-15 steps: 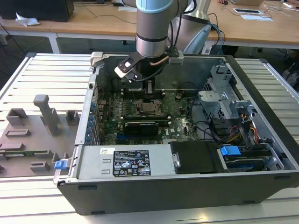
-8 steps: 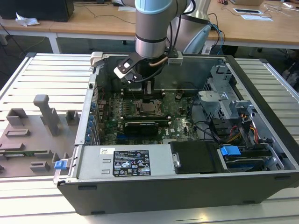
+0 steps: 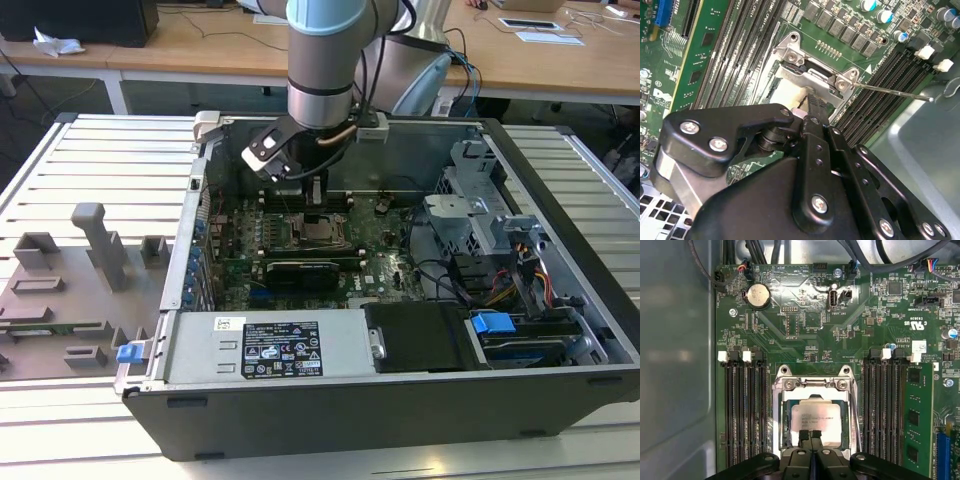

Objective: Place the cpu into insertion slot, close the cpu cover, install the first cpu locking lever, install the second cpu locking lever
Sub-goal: 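Close the cpu cover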

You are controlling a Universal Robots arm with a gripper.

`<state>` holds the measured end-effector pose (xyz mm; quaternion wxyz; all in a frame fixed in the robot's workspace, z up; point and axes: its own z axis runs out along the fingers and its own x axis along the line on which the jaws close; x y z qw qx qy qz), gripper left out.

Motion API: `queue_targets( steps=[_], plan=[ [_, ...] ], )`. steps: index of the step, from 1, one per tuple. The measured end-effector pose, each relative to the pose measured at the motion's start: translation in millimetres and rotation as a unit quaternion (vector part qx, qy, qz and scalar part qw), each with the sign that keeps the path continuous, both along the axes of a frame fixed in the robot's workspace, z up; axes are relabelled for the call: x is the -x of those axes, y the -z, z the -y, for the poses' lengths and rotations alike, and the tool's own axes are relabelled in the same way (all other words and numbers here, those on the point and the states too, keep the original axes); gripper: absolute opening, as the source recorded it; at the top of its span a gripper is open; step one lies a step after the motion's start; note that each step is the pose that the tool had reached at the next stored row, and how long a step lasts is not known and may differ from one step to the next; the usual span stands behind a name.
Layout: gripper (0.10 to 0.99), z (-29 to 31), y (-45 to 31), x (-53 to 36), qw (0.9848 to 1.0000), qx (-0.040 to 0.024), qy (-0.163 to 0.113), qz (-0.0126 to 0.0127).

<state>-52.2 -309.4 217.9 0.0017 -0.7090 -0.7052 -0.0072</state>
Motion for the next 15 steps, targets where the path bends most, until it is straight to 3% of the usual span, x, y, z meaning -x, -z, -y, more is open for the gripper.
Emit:
queue_targets(
  steps=[7, 9, 10, 11, 14, 15],
  plan=[
    [0.106, 0.1, 10.3, 2.6, 1.0000, 0.0001, 0.000, -0.0001],
    [0.106, 0.0, 10.6, 8.4, 1.0000, 0.0000, 0.000, 0.0000],
    [0.106, 0.0, 10.6, 20.1, 1.0000, 0.0000, 0.000, 0.0011],
    [0.106, 0.1, 12.0, 24.7, 1.0000, -0.0002, 0.000, 0.0011],
    [0.106, 0.0, 11.9, 24.7, 1.0000, -0.0012, 0.000, 0.0013],
    [0.106, 0.0, 7.8, 22.4, 1.0000, -0.0015, 0.000, 0.0011]
  ],
)
